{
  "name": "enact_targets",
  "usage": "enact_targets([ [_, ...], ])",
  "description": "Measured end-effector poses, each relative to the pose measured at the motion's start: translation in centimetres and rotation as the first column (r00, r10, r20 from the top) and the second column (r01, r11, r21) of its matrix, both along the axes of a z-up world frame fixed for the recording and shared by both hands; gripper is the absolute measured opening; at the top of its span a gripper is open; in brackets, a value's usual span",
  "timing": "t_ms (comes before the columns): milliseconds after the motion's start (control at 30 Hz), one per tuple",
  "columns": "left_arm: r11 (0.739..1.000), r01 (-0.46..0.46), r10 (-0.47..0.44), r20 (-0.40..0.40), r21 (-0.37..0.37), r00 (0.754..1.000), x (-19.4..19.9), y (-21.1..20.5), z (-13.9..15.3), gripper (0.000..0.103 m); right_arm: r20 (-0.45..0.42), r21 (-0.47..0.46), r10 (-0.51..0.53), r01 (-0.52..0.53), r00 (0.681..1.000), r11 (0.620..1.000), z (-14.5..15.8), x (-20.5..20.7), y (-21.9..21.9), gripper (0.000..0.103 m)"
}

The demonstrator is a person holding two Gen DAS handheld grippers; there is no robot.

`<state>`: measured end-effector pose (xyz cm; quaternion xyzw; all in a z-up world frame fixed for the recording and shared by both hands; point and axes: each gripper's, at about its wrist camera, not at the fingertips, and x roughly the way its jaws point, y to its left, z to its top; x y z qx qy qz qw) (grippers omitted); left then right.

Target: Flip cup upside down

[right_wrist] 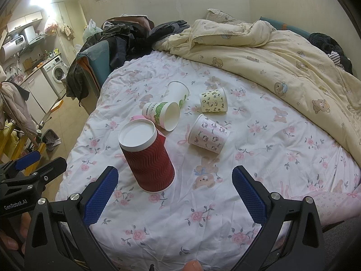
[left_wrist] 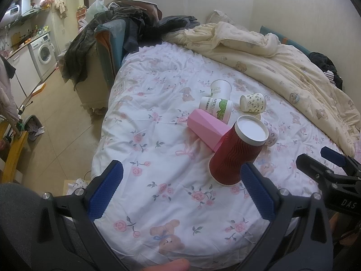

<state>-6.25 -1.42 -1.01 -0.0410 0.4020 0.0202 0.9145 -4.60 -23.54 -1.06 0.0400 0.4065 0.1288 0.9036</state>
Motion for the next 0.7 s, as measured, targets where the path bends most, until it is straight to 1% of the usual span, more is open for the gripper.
enact_targets([
  [700, 1.0, 0.002, -0.002, -0.001, -0.003, 1.0, -0.2, 0.12, 0.04, 0.103, -0.002, -0.001, -0.001, 0.001, 1.0, 1.0, -0.09, 0.01, -0.15, 0.103],
])
